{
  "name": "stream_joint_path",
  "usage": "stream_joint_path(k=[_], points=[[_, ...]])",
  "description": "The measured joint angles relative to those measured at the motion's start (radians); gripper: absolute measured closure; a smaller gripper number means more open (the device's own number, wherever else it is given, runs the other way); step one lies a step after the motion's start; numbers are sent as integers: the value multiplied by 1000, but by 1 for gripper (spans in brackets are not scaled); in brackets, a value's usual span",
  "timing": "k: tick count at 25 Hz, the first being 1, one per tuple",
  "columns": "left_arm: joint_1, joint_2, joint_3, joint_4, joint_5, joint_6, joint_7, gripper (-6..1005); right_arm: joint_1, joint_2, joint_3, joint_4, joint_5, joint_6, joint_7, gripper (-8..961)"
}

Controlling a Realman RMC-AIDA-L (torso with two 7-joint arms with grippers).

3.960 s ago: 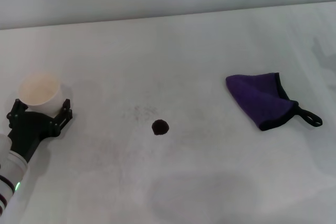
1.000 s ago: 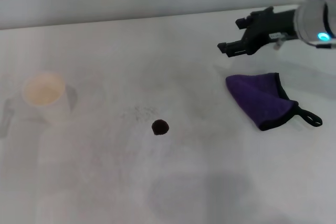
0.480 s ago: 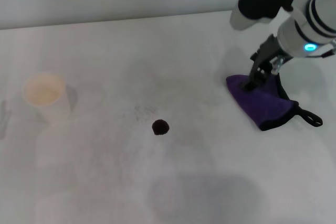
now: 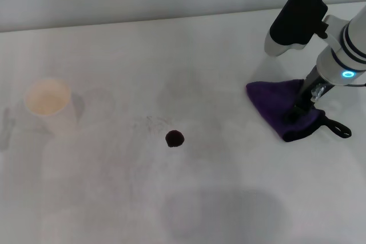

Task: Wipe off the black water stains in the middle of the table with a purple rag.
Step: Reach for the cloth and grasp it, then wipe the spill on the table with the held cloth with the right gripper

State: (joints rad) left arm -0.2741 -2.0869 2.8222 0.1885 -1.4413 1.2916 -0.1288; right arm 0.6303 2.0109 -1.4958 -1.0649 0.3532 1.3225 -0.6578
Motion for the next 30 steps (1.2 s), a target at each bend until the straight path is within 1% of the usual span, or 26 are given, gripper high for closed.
stream_joint_path(k=[6, 14, 20, 25, 30], points=[[-5, 2, 1, 15, 2, 0, -1, 137, 3, 1, -1, 16, -4, -14, 1, 162], [-12, 2, -2, 25, 2, 0, -1, 137, 8, 2, -16, 28, -20, -18, -7, 361], [-26, 3, -3, 25, 1, 0, -2, 137, 21, 3, -58, 42, -36, -20, -7, 613], [-34, 3, -3, 18, -3, 0, -2, 138, 26, 3, -64, 26, -38, -22, -7, 801], [-40, 5, -3, 15, -4, -1, -2, 137, 30, 6, -65, 4, -15, -17, -20, 866]])
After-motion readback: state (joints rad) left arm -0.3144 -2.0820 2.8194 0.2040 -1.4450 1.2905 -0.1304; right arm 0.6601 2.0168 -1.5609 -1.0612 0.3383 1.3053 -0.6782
